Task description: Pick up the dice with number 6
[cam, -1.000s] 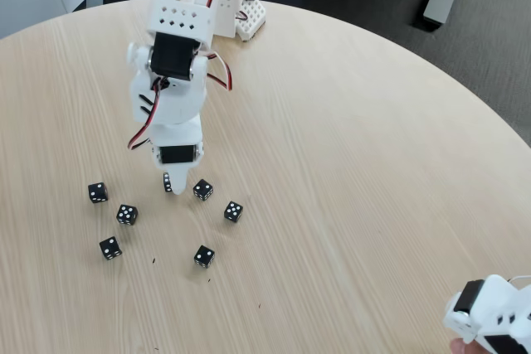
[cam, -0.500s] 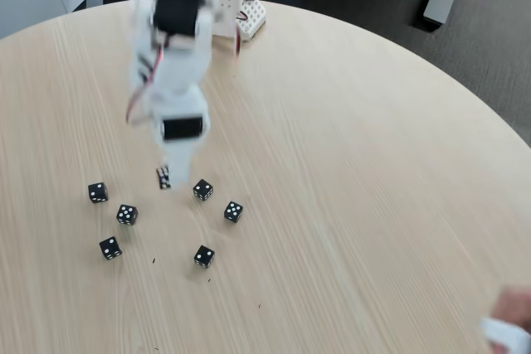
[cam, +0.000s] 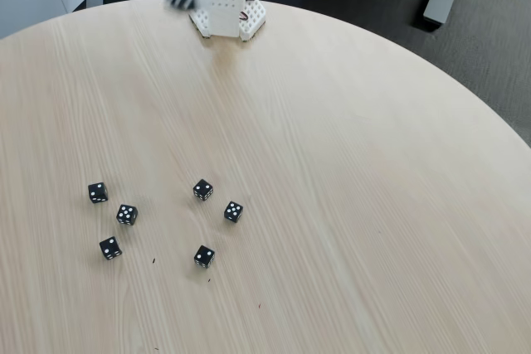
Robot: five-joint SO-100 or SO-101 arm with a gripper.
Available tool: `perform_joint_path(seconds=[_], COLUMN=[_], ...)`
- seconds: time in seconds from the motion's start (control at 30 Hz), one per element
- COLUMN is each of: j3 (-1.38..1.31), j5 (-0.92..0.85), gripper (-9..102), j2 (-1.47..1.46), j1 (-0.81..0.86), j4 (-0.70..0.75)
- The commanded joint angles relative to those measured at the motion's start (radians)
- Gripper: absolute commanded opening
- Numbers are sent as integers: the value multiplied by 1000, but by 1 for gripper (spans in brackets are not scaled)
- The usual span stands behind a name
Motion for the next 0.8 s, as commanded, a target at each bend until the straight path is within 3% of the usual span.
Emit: perform_joint_path(seconds=[0.0,0.2,0.53,0.77], j3=[-3,54,575,756], j5=[-57,-126,-295,-307], gripper=[0,0,0,0], j2=[100,202,577,635], j1=[-51,-94,-94,-94], j4=[97,224,210,209])
